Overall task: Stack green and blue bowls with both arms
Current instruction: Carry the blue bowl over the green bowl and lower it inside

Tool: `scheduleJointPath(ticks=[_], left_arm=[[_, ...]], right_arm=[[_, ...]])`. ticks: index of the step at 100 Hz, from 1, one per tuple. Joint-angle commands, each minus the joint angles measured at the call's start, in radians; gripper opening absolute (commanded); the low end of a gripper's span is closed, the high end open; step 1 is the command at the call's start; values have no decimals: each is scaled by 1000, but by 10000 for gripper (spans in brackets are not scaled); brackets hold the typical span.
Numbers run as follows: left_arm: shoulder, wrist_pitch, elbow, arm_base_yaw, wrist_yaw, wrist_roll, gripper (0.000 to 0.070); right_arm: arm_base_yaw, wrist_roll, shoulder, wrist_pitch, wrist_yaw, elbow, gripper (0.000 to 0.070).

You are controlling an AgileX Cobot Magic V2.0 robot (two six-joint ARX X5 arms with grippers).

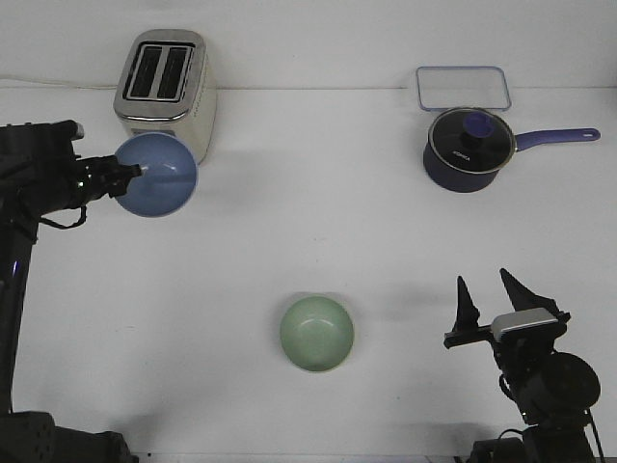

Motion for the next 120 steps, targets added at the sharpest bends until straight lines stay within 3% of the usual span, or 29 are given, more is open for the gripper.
scheduleJointPath(ticks=[1,12,32,63,87,120], left_arm=[[-27,-48,18,-19,23,37,14],[-92,-121,3,-60,50,78,14],[-202,-118,-156,-177,119,53,14],[-266,227,-565,-517,126,-168,14],[-171,358,-614,-765,-19,-219,14],[-49,388,-614,-841,-24,-225,14]], right_arm=[[2,15,1,10,0,8,479],[2,18,1,9,0,8,479],[2,18,1,10,0,8,479],[2,18,1,9,0,8,479],[2,18,1,9,0,8,479],[2,18,1,9,0,8,479]])
